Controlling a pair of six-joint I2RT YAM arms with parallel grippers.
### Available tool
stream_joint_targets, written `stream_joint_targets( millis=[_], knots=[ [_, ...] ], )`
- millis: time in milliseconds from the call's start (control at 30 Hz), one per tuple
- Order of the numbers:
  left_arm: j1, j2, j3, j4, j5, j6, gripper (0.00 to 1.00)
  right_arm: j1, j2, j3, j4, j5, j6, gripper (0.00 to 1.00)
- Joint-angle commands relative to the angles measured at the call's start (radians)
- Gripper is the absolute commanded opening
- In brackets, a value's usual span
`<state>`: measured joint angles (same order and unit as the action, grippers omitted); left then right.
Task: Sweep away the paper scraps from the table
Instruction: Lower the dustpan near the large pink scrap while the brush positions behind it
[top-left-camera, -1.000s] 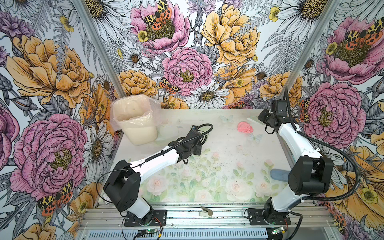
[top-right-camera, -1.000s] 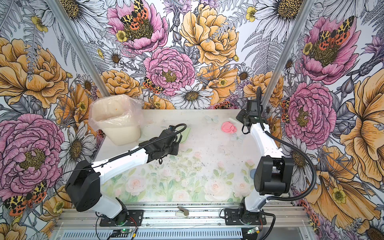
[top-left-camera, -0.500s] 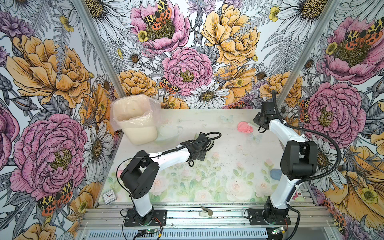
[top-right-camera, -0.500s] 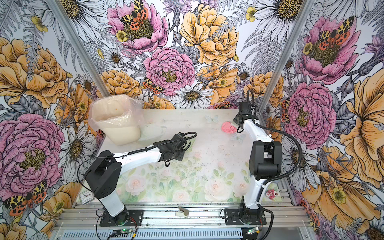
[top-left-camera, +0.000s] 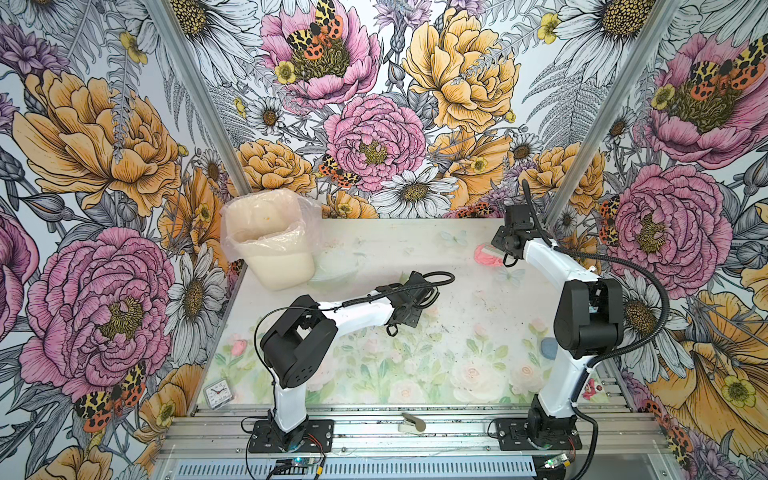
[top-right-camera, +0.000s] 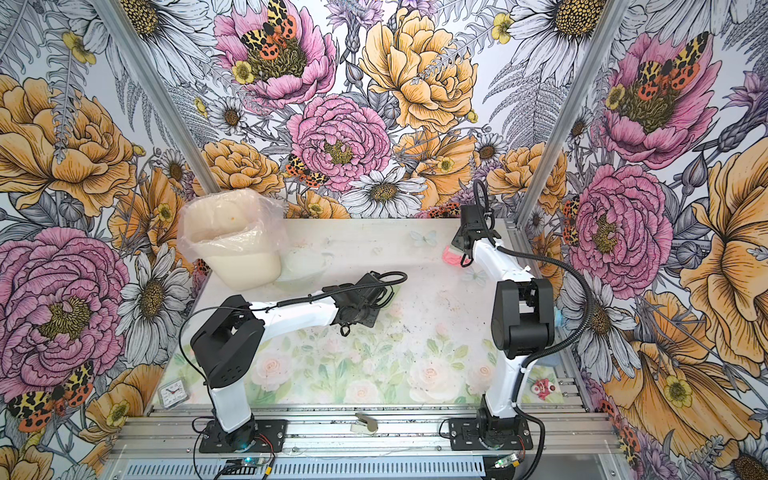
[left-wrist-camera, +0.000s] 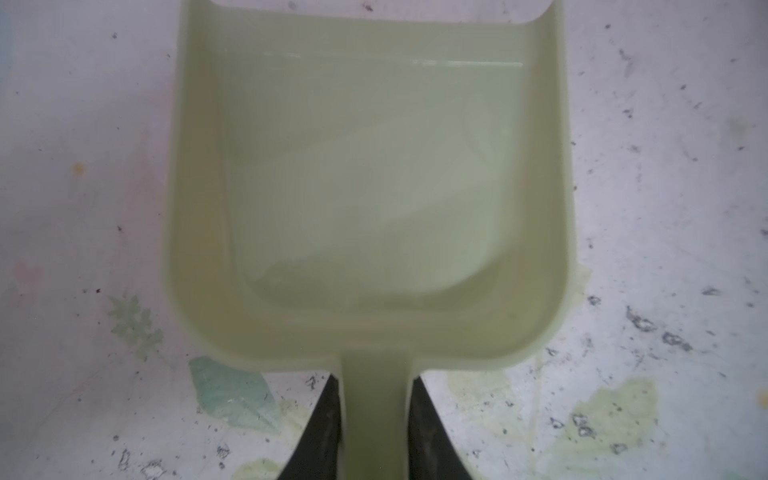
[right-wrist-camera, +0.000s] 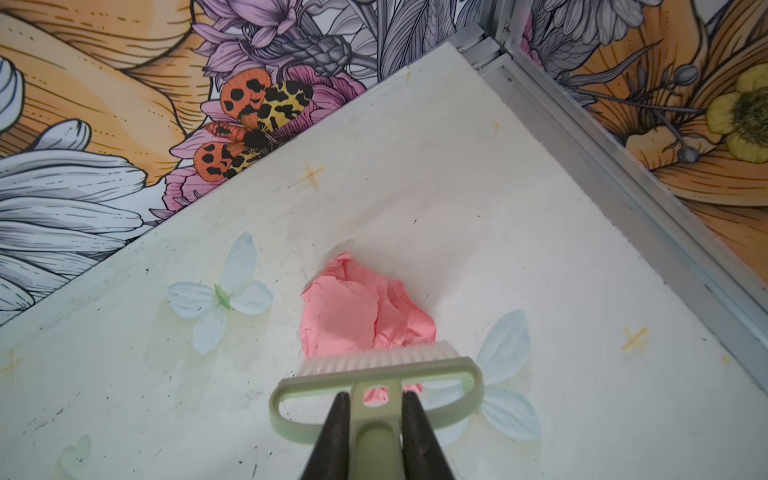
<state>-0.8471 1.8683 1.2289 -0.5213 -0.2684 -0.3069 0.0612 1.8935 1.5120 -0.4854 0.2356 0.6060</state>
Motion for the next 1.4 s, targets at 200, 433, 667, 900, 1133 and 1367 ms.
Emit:
stream_joint_targets(
  millis=[200,433,667,900,1133,1367],
  knots=[
    [-0.013,0.023,0.019,0.010,0.028,-0.004,0.00,0.057,-0.048,-0.081,0.009,-0.022,-0.010,0.00],
    [-0.014,0.031,0.023,0.014,0.033,-0.005,0.00,0.125,-0.154,-0.154,0.009,-0.072,-0.013,0.00],
    [-0.017,0.029,0.022,0.015,0.042,-0.003,0.00,0.127,-0.278,-0.155,0.010,-0.053,-0.034,0.00],
    [-0.037,0.027,0.021,0.018,0.086,0.007,0.00,0.075,-0.181,-0.040,0.008,0.032,-0.061,0.00],
    [-0.041,0.029,0.032,0.021,0.136,0.021,0.00,0.043,-0.050,0.061,-0.002,0.100,-0.125,0.00],
    [-0.044,0.048,0.048,0.021,0.153,0.025,0.00,0.045,-0.014,0.027,-0.016,0.065,-0.132,0.00]
  ],
)
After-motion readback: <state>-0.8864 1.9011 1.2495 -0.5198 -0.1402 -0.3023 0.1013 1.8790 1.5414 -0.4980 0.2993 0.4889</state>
